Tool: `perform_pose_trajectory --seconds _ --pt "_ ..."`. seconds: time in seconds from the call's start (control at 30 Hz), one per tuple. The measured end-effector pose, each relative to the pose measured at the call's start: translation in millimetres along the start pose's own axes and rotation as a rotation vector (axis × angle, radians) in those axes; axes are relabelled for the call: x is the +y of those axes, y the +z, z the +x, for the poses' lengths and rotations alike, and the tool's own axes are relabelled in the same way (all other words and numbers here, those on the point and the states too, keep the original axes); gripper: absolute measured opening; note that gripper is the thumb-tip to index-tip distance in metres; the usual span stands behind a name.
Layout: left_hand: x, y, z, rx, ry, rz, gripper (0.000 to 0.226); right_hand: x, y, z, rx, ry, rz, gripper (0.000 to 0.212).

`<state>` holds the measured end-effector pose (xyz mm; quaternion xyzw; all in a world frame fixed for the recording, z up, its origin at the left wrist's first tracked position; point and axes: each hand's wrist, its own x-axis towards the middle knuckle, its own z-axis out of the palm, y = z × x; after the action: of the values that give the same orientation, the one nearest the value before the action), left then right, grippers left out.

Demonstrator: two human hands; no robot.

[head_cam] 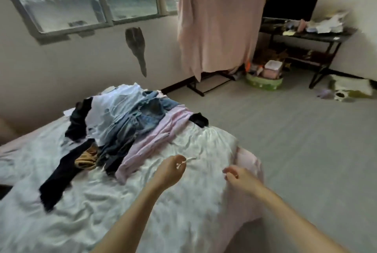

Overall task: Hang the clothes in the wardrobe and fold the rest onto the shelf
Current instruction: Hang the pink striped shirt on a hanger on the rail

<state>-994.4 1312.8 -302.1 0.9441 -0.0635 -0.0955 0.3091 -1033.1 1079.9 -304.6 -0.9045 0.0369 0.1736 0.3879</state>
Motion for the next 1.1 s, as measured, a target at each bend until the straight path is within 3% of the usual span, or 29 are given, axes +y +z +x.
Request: perform_pose_trajectory --seconds 0.17,0.3,0.67,0.73,0.83,0.9,1.0,1.1 --pt "-136.5 -31.2 56.9 0.019 -0.287 -0.059 0.037 -61.1 69.9 102.1 -0.107 -0.025 -0.039 0.030" --pt "-243.9 -27.5 103.6 -0.060 -0.509 -0.027 0.044 -84.6 139.8 181.3 -0.230 0.033 -0.021 0.031" --pt "-390.4 15.0 208.6 -0.108 -0.630 0.187 0.060 -69.5 252.1 328.1 -0.235 0.149 0.043 0.033" --pt "-402.7 23.1 219.2 -0.114 -0.672 0.307 0.055 -68.4 262.0 339.6 -0.235 0.164 0.071 0.033" --pt "-406.8 30.5 228.8 -0.010 -0.701 0.332 0.021 -67.2 266.9 347.8 -0.242 0.177 0.068 0.033" --pt "-398.4 32.7 229.5 0.076 -0.651 0.123 0.011 -69.2 264.9 352.2 -0.225 0.143 0.009 0.036" --pt "-358.0 33.5 216.7 0.038 -0.347 -0.244 0.007 -78.2 254.0 357.1 -0.175 -0.020 -0.163 0.056" --pt "-307.5 21.5 204.1 -0.033 -0.068 -0.371 0.028 -90.4 236.5 359.8 -0.185 -0.229 -0.400 0.079"
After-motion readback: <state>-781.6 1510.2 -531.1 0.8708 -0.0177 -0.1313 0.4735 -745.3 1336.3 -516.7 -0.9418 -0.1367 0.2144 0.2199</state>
